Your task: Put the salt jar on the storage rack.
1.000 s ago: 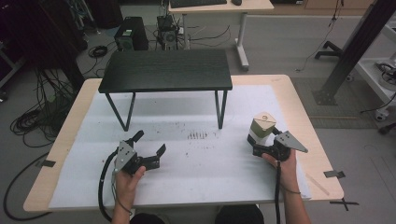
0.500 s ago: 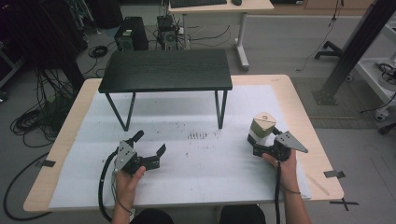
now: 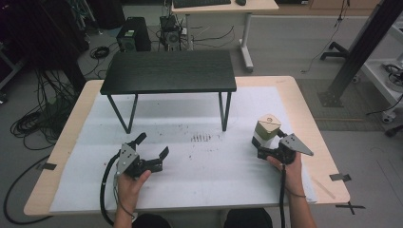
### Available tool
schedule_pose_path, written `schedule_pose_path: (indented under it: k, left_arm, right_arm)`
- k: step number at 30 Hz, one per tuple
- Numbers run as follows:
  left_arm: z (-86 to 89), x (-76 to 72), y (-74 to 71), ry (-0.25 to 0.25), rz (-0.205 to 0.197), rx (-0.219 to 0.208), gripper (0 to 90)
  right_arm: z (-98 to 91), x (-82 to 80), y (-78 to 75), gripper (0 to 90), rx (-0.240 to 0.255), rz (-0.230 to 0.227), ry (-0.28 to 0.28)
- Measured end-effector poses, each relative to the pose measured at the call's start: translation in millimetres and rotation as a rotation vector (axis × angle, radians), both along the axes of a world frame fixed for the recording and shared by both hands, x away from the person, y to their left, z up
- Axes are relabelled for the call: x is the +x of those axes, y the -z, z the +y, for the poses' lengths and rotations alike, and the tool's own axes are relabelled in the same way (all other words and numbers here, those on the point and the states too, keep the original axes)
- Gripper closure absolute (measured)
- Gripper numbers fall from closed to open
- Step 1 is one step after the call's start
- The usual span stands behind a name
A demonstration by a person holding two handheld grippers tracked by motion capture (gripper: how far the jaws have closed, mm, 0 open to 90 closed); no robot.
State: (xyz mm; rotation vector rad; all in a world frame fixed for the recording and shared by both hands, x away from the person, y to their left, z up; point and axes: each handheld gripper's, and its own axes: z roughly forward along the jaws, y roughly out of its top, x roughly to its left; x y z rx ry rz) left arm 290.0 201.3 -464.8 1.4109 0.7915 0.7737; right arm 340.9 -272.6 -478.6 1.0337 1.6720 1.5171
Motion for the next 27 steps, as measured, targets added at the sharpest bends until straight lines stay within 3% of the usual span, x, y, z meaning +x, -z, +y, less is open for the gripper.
schedule_pose_path:
  k: [27]
  left_arm:
    - [0.0, -0.1, 0.0, 0.0, 0.0, 0.001, 1.6]
  right_arm:
    - [0.5, -0.6, 0.1, 3.0, -0.005, -0.007, 0.006]
